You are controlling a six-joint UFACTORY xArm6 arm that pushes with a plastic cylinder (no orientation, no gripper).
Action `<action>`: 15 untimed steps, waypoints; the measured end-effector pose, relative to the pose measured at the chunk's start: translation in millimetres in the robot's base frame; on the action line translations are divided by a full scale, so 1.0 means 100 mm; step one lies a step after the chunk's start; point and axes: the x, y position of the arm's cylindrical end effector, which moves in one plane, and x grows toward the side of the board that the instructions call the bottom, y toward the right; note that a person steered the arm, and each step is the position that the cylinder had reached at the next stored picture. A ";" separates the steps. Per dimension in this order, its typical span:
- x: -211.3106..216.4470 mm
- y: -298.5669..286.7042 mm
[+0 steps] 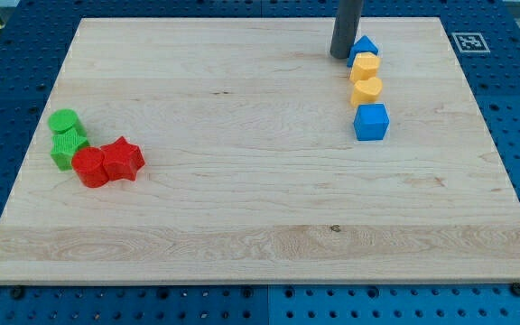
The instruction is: Move blue cube slightly up
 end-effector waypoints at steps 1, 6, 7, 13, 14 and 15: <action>0.02 -0.01; 0.42 -0.39; 0.91 -0.33; 1.80 0.33; 1.74 0.33; 1.70 0.33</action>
